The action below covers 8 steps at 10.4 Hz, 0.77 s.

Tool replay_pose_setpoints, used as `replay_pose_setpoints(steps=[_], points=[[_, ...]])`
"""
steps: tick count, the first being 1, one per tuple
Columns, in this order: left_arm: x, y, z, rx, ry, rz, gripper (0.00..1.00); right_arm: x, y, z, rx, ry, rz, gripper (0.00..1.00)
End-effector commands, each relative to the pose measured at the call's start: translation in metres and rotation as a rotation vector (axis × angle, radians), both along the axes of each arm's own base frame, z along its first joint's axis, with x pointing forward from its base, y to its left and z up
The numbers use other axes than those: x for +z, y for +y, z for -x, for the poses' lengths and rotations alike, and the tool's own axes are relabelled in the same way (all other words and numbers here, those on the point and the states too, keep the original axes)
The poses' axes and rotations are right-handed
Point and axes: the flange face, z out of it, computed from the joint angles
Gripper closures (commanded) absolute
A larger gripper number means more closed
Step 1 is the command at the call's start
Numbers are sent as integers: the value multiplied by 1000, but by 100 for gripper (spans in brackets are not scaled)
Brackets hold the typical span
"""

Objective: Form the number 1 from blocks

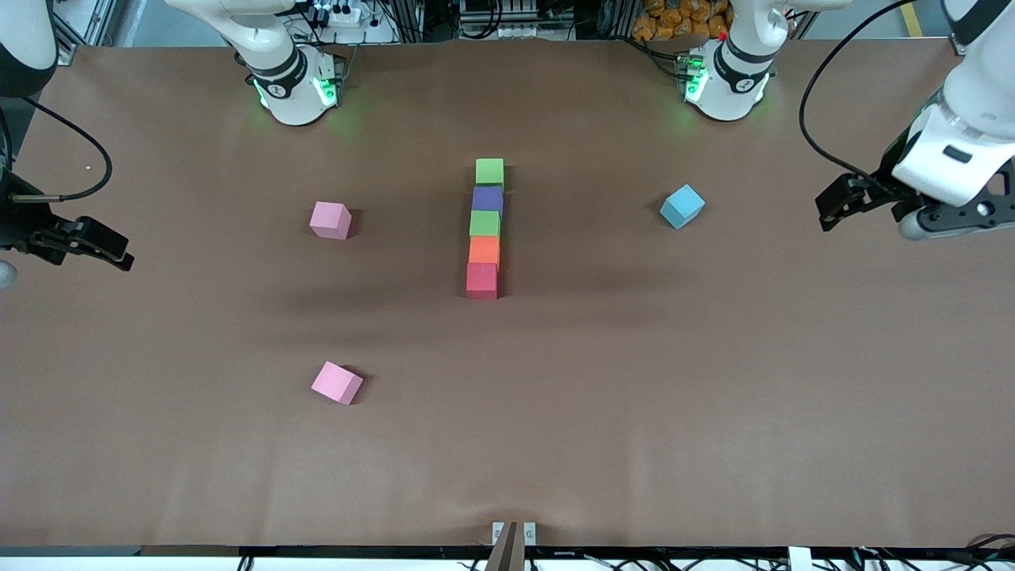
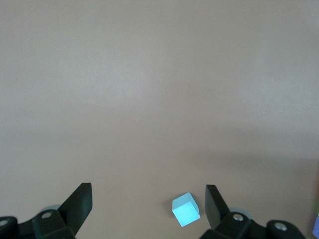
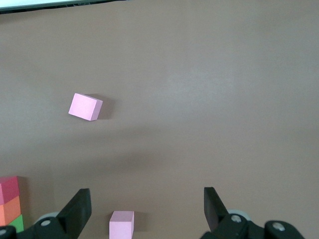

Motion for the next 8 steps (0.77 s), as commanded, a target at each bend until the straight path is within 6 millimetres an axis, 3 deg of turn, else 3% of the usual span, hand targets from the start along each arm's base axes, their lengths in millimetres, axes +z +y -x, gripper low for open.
replay_pose_setpoints(steps=[1, 4, 8], points=[[13, -6, 5, -27, -1, 39, 0, 3, -3, -2, 5, 4, -10, 0], [30, 1, 14, -20, 49, 83, 0, 3, -3, -2, 5, 4, -4, 0], [33, 20, 19, -55, 105, 67, 0, 4, 2, -2, 12, 3, -1, 0]])
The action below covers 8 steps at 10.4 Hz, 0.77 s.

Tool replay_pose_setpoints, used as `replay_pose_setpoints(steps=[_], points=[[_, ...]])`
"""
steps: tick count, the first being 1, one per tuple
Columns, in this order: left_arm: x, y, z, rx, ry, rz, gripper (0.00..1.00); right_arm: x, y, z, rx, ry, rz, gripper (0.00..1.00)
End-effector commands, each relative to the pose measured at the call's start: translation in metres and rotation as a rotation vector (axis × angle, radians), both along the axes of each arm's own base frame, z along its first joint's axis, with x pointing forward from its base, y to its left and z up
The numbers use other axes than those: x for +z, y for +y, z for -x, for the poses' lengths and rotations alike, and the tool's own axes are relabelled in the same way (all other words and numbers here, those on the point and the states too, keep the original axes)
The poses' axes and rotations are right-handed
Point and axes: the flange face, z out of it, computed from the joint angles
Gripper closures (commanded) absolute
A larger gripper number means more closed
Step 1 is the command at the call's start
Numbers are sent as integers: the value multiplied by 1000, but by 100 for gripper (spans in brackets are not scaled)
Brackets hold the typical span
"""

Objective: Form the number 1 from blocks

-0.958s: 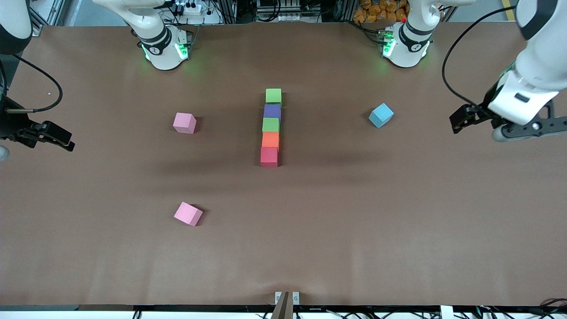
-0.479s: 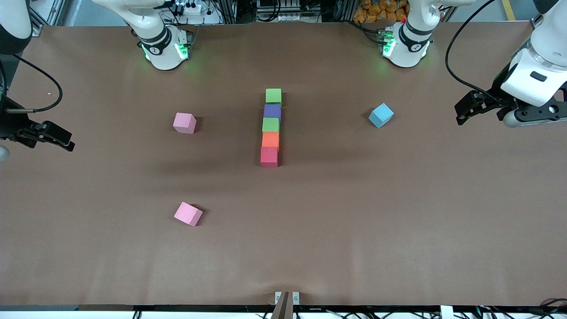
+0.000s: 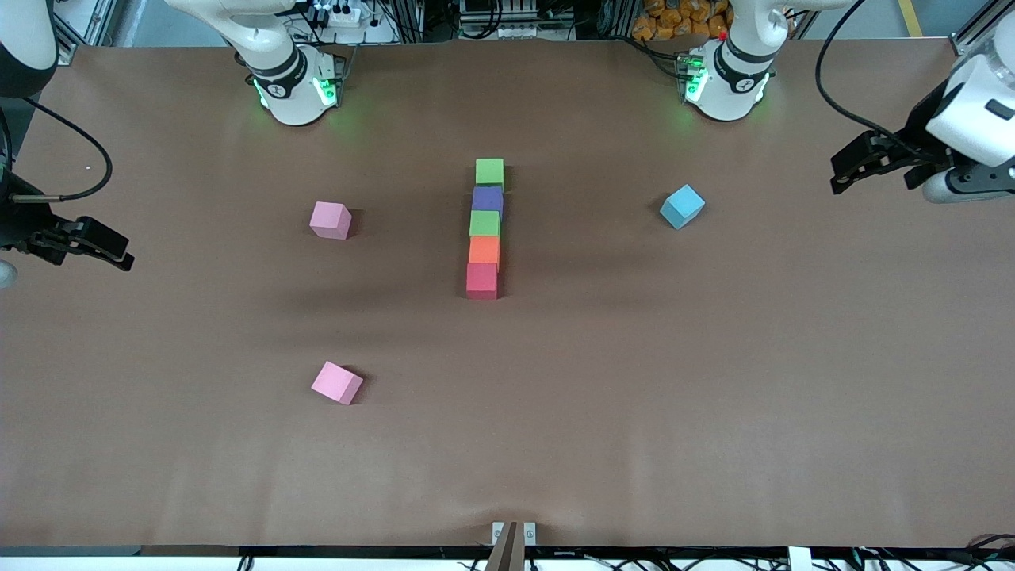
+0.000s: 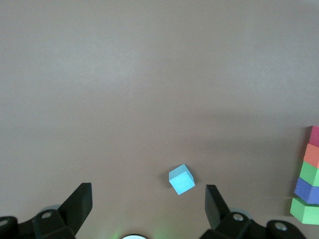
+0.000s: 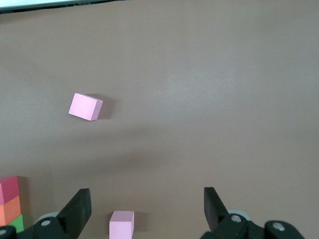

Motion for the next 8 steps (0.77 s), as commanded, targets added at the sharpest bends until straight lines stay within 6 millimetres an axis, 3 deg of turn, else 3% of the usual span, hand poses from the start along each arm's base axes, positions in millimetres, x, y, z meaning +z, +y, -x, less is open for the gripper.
replay_pose_setpoints(steps=[1, 8], points=[[4, 3, 1, -15, 16, 17, 0, 4, 1, -2, 10, 2, -1, 0], [3, 5, -3, -128, 14, 21, 0, 1, -4, 2, -8, 38, -15, 0]])
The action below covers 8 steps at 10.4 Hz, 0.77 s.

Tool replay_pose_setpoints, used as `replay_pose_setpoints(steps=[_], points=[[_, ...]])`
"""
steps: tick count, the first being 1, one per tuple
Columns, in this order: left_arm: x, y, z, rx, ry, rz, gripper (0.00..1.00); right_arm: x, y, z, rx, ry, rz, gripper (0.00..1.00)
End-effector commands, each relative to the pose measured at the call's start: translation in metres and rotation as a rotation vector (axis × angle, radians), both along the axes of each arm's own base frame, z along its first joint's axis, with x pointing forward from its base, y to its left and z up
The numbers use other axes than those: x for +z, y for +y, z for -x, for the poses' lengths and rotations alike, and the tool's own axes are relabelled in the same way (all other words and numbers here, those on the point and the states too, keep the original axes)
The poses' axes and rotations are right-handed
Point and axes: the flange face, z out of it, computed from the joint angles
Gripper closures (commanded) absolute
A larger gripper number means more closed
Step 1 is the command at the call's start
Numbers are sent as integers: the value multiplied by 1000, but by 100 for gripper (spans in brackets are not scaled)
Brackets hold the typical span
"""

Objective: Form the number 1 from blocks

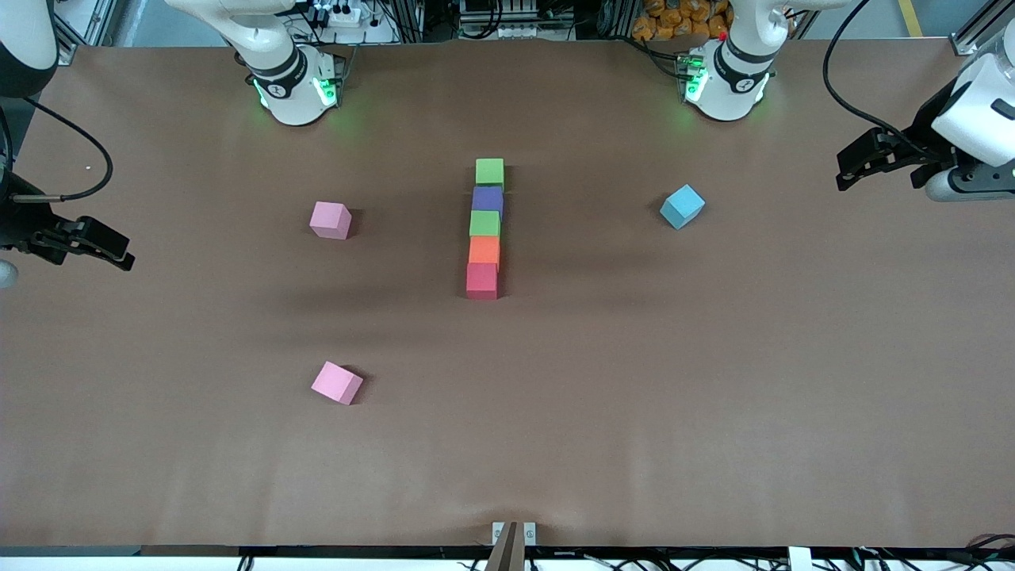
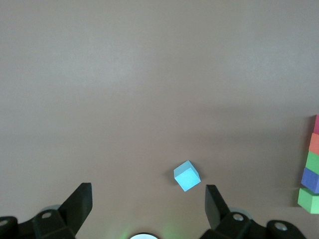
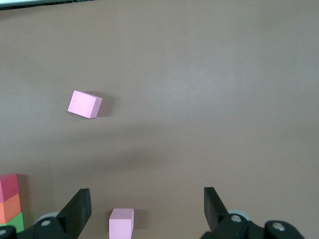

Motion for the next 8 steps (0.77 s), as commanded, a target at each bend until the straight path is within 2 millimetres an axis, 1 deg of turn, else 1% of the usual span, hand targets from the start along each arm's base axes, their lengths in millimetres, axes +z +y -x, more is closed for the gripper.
replay_pose_setpoints(steps=[1, 8], points=[[4, 3, -2, -45, 8, 18, 0, 3, -3, 0, -6, 18, -14, 0], [0, 2, -4, -36, 15, 13, 0, 4, -3, 0, -9, 15, -15, 0]])
